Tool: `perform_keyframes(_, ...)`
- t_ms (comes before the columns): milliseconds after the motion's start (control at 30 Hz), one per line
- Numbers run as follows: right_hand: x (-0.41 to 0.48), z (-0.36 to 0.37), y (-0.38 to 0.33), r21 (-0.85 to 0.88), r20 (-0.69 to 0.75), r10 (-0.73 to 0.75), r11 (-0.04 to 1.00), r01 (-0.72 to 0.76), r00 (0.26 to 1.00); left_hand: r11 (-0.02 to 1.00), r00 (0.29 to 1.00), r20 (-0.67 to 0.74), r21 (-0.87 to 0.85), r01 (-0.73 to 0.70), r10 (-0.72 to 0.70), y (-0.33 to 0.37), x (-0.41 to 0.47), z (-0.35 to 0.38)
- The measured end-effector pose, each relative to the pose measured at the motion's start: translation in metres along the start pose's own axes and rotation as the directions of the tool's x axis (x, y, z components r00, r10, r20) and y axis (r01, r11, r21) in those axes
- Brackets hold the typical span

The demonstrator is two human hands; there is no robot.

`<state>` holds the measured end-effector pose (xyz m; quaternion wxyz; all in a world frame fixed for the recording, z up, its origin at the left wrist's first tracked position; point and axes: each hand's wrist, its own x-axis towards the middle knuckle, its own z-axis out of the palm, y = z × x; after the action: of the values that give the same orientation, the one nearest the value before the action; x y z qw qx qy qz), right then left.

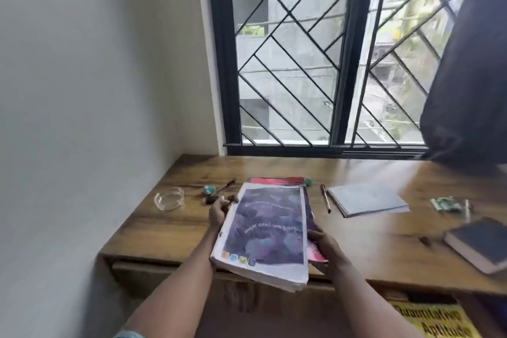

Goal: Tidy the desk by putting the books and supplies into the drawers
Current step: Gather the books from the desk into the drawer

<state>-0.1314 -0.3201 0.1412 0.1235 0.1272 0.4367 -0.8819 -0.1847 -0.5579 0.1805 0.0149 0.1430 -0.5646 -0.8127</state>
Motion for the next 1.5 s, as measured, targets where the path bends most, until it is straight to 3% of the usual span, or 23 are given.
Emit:
perform_keyframes(67,-0.025,-0.02,-0.003,-0.02,-0.001,-0.029,0.999,0.029,1.0,0.99,0.997,-0.009,-0.117,0.077,-0.078,-0.014,-0.023,0.006)
perform_keyframes(133,-0.058,-0.041,-0.009,-0.067,-0.036,-0.066,0.996,0.064,0.997,0.98,0.963,0.223,-0.088,0.176,-0.153,-0.019,-0.064,0.021)
perform_keyframes(200,-0.095,-0.061,-0.012,-0.087,-0.077,-0.104,0.991,0.097,0.992,0.986,0.929,0.342,-0.034,0.161,-0.139,-0.024,-0.094,0.037)
perform_keyframes(333,-0.172,-0.12,-0.022,-0.11,-0.153,-0.168,0.982,0.152,0.974,0.988,0.916,0.373,0.011,0.157,-0.15,-0.061,-0.156,0.077)
perform_keyframes(533,-0.277,-0.209,-0.026,-0.208,-0.205,-0.227,0.961,0.184,0.952,0.918,0.863,0.374,0.331,0.219,-0.341,-0.116,-0.26,0.12)
perform_keyframes(633,-0.324,-0.254,-0.027,-0.242,-0.277,-0.237,0.955,0.171,0.931,0.883,0.822,0.434,0.441,0.163,-0.368,-0.138,-0.304,0.15)
perform_keyframes(867,-0.39,-0.354,-0.04,-0.281,-0.464,-0.236,0.953,0.111,0.854,0.786,0.891,0.366,0.618,-0.017,-0.269,-0.217,-0.342,0.226)
perform_keyframes(1067,-0.414,-0.432,-0.078,-0.307,-0.601,-0.241,0.95,0.059,0.762,0.775,0.895,0.3,0.628,0.074,-0.329,-0.276,-0.349,0.293)
perform_keyframes(1167,-0.406,-0.467,-0.105,-0.34,-0.647,-0.222,0.94,-0.015,0.729,0.757,0.864,0.276,0.632,0.168,-0.422,-0.304,-0.333,0.317)
perform_keyframes(1500,-0.305,-0.541,-0.183,-0.569,-0.646,-0.176,0.76,-0.315,0.743,0.691,0.842,0.184,0.671,0.269,-0.507,-0.354,-0.296,0.377)
